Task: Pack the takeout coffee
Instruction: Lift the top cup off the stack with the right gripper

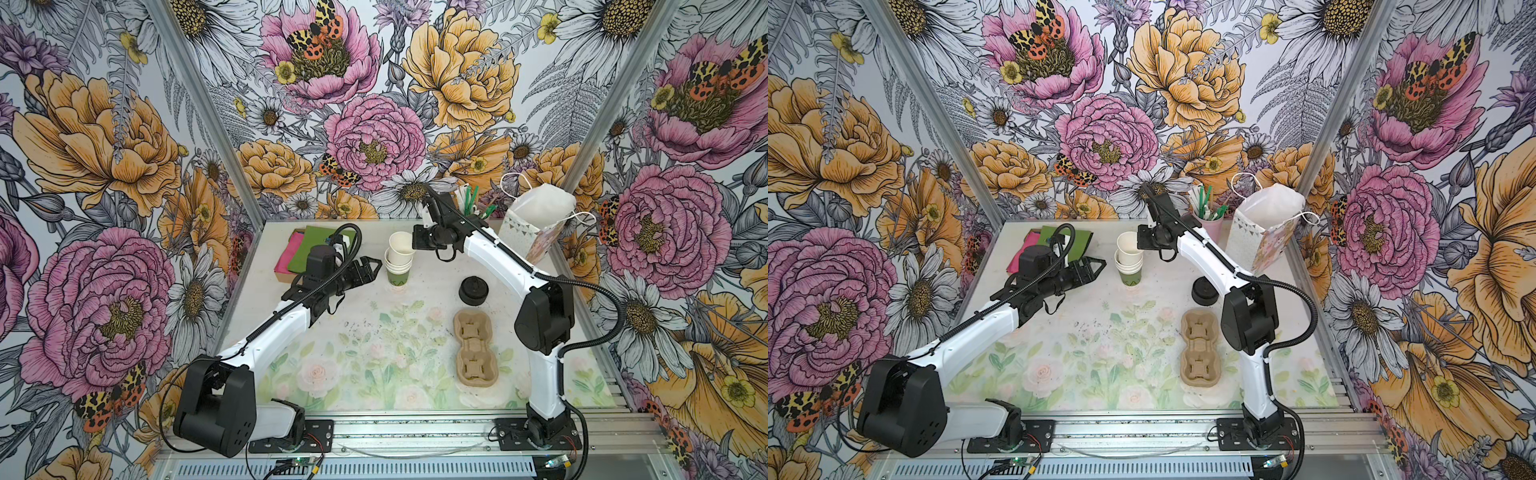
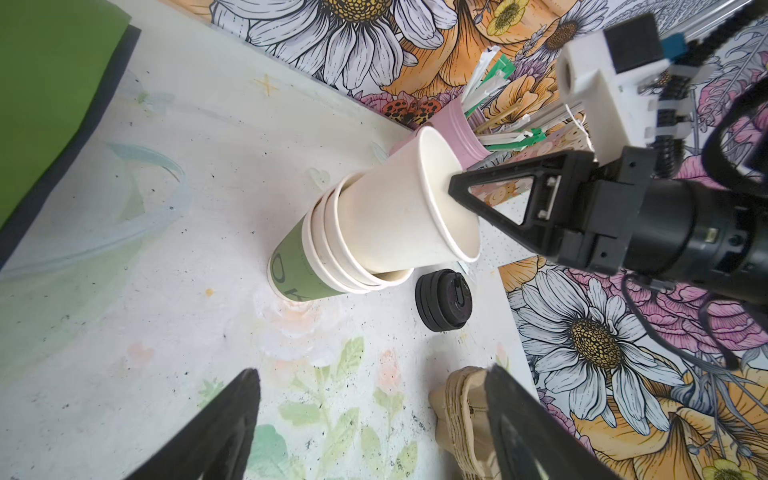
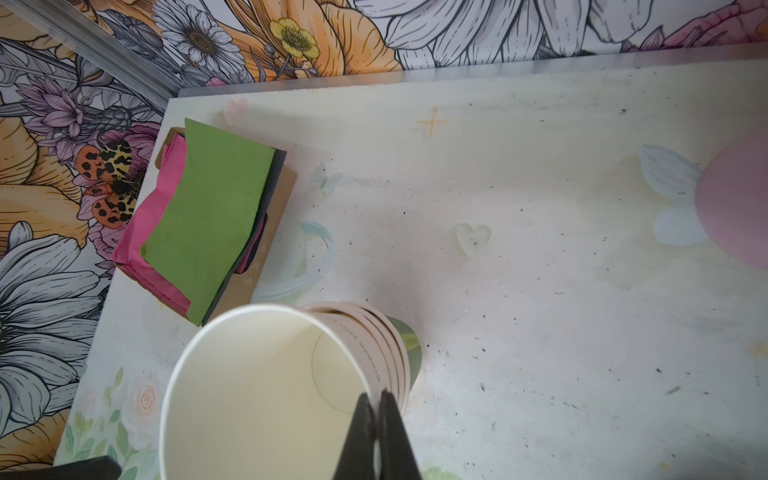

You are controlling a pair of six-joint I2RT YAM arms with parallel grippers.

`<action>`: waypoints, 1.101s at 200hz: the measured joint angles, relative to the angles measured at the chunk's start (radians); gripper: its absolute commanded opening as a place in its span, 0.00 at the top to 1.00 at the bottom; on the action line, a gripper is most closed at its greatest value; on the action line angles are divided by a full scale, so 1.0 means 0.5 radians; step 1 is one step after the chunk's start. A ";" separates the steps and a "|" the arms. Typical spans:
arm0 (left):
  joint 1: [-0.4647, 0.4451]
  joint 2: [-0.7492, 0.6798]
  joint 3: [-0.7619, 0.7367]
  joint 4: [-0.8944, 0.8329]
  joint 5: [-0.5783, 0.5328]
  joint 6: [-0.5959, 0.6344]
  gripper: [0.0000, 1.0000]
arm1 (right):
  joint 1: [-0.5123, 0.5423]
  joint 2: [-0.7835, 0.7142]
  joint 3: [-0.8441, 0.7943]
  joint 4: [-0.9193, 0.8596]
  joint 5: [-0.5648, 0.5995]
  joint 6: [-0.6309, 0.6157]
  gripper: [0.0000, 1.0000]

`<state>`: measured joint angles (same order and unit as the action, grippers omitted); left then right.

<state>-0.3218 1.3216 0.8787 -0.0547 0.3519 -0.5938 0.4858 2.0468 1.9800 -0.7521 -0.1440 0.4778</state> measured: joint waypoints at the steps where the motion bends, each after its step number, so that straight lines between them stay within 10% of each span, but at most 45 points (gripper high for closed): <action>1: 0.000 -0.004 0.000 0.000 0.000 0.001 0.12 | 0.000 -0.004 0.002 0.000 0.000 0.000 1.00; 114: 0.052 -0.651 -0.090 -0.239 -0.150 0.450 0.01 | 0.191 -0.917 -0.520 0.048 0.056 -0.133 1.00; 220: 0.061 -0.799 -0.134 -0.512 -0.148 0.851 0.01 | 0.574 -0.963 -1.472 0.346 0.140 -0.127 1.00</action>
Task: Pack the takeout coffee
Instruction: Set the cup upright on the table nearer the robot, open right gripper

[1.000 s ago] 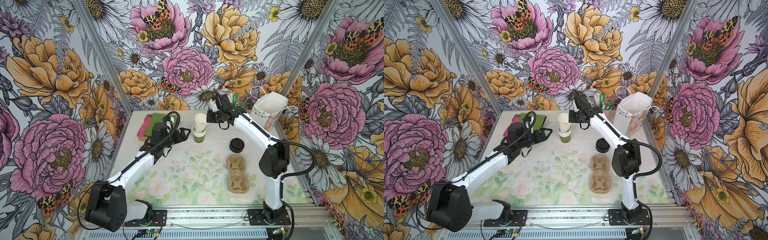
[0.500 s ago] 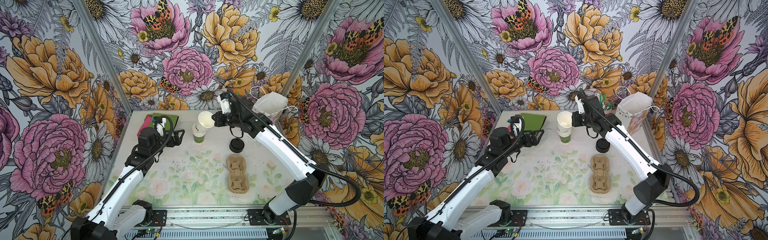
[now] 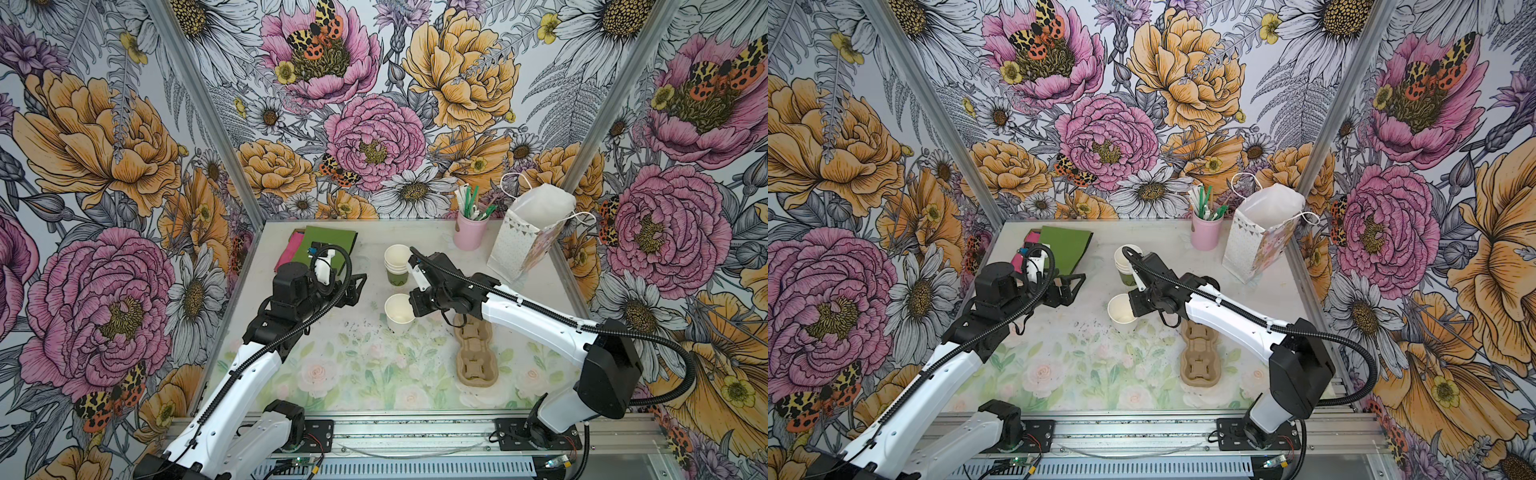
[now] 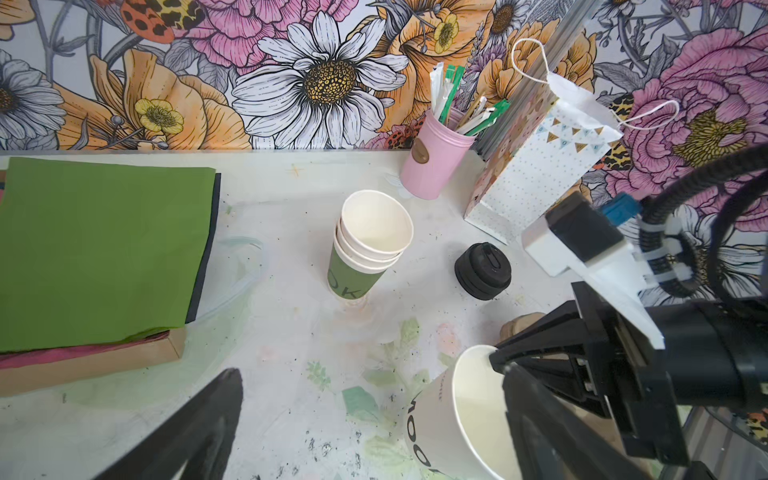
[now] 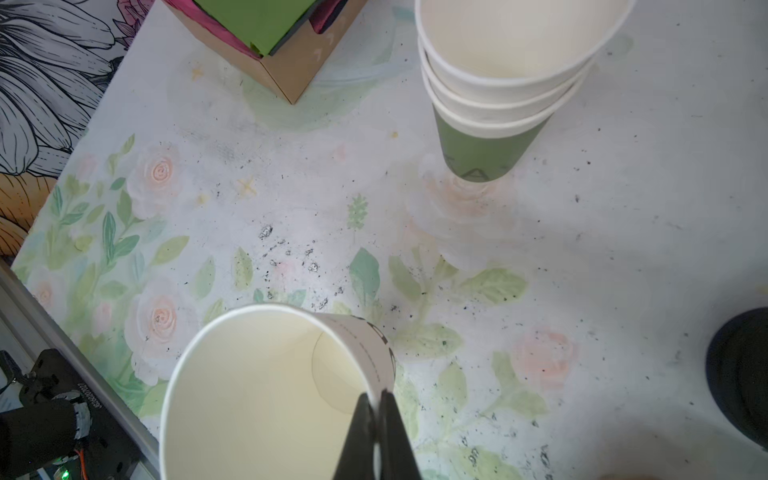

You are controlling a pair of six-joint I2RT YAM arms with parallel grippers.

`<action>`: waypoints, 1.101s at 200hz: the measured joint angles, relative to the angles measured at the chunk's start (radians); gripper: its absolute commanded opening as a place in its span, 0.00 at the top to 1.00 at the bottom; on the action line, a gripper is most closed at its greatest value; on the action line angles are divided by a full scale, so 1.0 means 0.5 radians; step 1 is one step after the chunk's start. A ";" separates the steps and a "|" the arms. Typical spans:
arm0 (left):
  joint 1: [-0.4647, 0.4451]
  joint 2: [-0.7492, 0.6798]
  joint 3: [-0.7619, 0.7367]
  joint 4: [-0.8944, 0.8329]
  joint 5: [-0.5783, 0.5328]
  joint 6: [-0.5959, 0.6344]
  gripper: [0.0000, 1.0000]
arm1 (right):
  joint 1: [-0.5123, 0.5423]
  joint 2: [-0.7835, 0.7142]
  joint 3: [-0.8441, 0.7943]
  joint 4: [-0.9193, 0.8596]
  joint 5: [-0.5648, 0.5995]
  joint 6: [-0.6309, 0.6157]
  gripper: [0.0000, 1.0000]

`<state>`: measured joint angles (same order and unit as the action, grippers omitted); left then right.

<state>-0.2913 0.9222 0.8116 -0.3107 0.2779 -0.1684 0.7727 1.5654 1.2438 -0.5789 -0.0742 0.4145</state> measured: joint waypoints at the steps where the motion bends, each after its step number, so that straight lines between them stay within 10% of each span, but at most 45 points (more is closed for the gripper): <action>1: 0.000 0.000 0.000 -0.002 0.000 0.004 0.01 | 0.002 0.000 -0.003 0.004 0.001 0.001 1.00; 161: 0.000 -0.110 -0.010 -0.053 -0.047 0.046 0.01 | 0.024 0.107 -0.209 0.307 0.104 0.013 0.92; 220: 0.000 -0.110 -0.015 -0.062 -0.049 0.045 0.01 | 0.024 0.137 -0.217 0.309 0.103 0.007 0.73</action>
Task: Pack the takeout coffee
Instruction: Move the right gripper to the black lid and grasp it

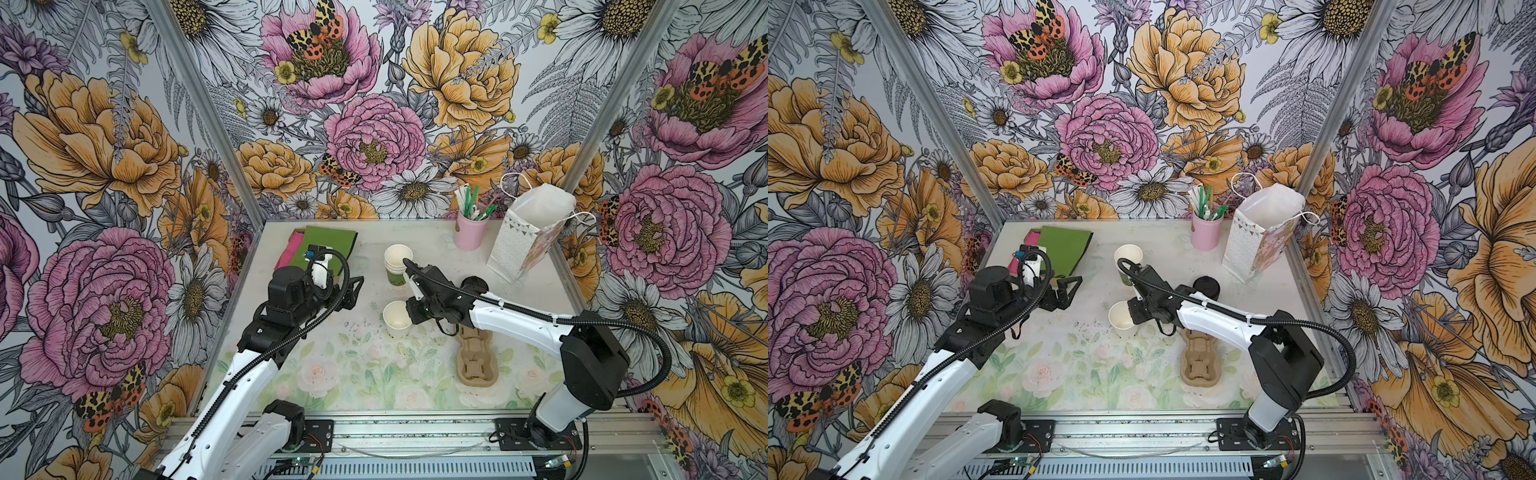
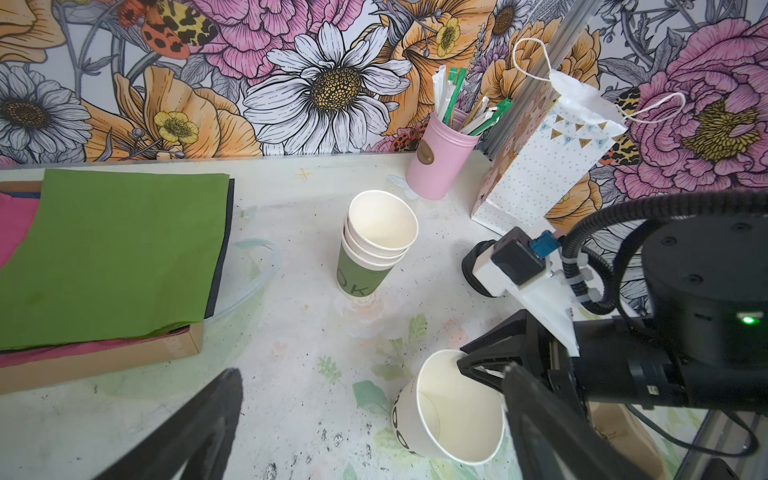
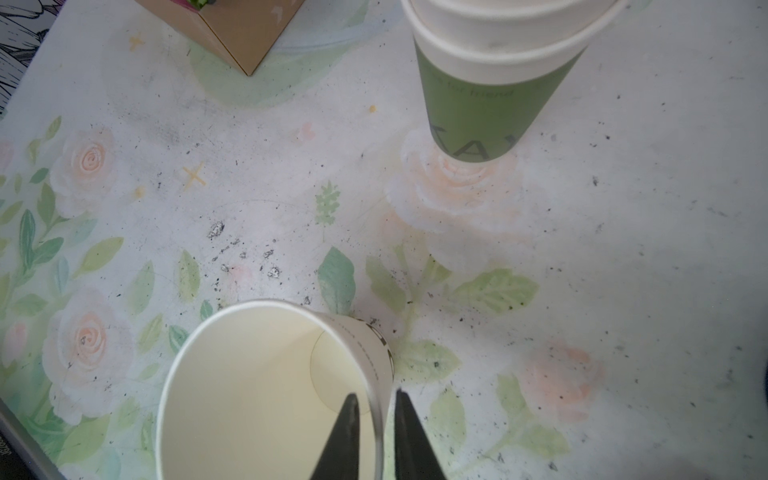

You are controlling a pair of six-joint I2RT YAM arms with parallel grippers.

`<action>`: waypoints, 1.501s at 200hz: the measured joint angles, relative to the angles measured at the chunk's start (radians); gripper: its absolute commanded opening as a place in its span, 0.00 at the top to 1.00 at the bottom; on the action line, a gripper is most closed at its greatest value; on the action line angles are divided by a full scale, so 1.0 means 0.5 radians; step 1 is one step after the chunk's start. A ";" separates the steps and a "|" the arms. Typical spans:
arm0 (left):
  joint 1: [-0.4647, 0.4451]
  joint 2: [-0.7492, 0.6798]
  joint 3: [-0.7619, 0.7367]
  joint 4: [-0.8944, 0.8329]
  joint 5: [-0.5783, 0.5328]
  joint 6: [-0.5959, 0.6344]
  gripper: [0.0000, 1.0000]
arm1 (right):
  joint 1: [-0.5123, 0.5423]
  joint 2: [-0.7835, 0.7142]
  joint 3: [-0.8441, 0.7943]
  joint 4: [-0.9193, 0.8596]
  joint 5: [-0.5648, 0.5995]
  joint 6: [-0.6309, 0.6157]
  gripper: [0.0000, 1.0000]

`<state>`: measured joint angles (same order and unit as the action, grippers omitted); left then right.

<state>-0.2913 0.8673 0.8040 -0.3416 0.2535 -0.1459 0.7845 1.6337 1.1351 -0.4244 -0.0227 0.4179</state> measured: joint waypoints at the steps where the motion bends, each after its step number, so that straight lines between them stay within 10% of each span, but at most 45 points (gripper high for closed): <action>1: 0.000 0.000 0.000 0.000 0.000 0.000 0.01 | 0.000 0.000 0.000 0.000 0.001 -0.003 0.72; 70: 0.000 -0.008 0.000 -0.001 -0.005 0.000 0.01 | -0.068 -0.171 0.006 -0.126 0.178 -0.076 0.35; 131: 0.000 -0.008 0.000 -0.001 -0.004 0.000 0.01 | -0.584 -0.317 0.051 -0.358 0.437 -0.127 0.01; 300: 0.001 -0.047 0.000 -0.002 -0.004 0.000 0.01 | -0.997 0.275 0.256 -0.460 0.282 -0.266 0.14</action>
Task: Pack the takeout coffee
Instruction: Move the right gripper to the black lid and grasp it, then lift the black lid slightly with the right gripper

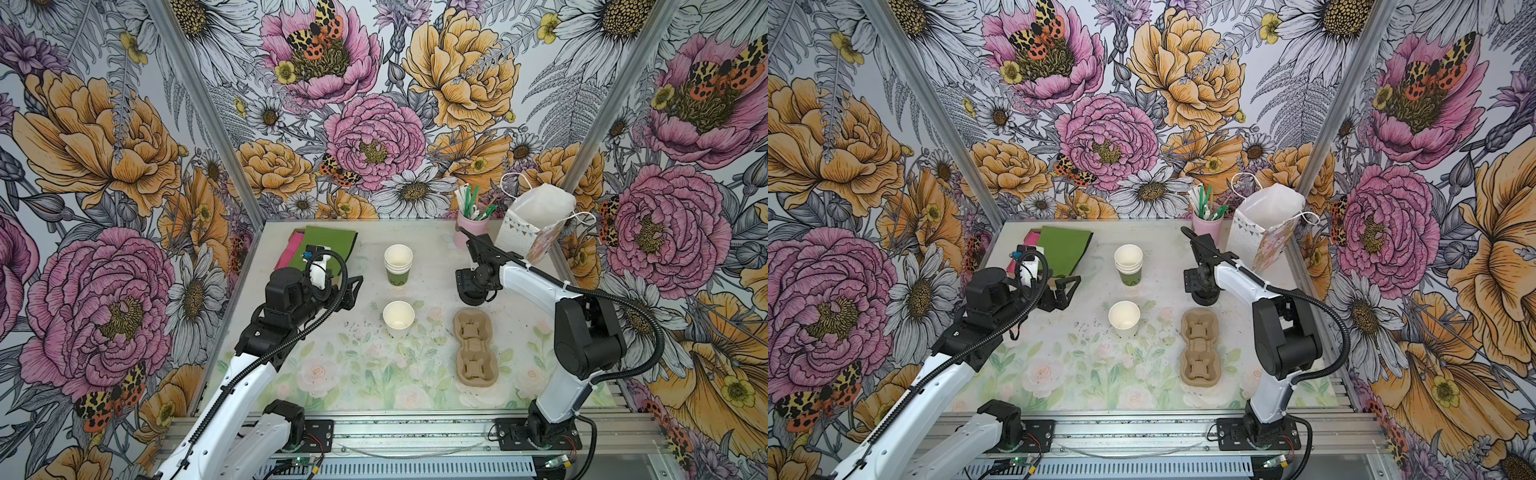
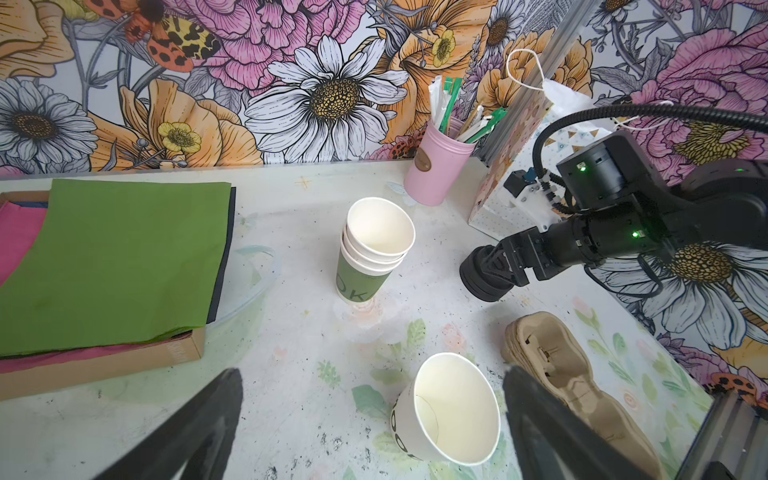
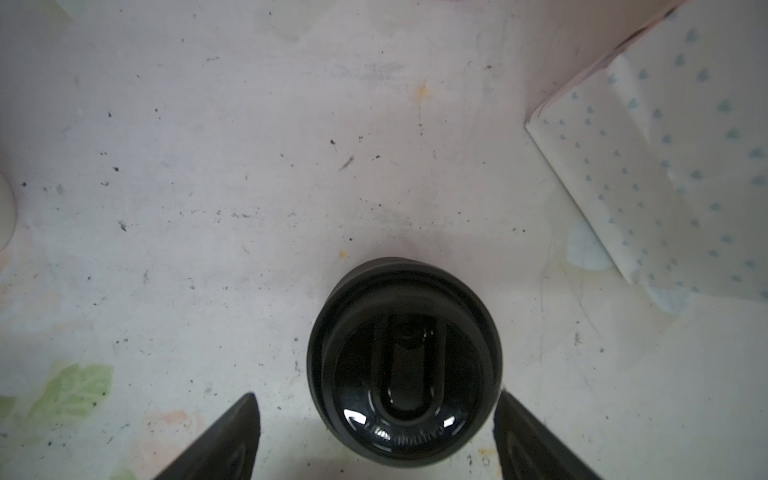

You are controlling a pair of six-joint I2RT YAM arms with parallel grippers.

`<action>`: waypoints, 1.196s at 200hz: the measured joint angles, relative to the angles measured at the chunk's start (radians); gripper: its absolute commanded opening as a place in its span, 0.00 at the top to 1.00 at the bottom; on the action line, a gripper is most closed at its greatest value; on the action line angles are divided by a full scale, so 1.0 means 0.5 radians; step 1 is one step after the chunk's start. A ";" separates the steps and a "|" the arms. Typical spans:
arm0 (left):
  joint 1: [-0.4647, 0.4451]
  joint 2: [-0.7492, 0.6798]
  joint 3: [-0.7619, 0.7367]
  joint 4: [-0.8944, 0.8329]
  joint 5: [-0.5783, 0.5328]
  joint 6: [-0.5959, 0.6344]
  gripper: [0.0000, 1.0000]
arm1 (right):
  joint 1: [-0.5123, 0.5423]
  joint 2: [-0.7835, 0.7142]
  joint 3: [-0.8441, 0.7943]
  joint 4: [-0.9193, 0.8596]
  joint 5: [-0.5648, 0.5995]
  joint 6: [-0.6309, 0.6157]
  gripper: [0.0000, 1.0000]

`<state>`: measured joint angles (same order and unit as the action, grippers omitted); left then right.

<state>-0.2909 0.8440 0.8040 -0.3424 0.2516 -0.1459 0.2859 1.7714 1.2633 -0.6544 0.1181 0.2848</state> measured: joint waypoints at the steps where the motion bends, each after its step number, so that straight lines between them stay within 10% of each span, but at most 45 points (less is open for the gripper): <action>1: 0.000 0.000 0.000 0.001 0.000 -0.001 0.01 | -0.001 0.003 0.000 0.000 -0.001 0.000 0.14; 104: 0.002 -0.014 -0.002 0.000 0.000 -0.001 0.01 | -0.061 0.089 0.021 0.000 -0.044 0.002 0.22; 239: 0.002 -0.024 -0.023 -0.005 0.000 -0.001 0.01 | -0.192 -0.072 0.023 -0.018 -0.108 -0.021 0.06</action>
<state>-0.2901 0.8318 0.7925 -0.3447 0.2516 -0.1463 0.1902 1.7351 1.2747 -0.6636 0.0643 0.2745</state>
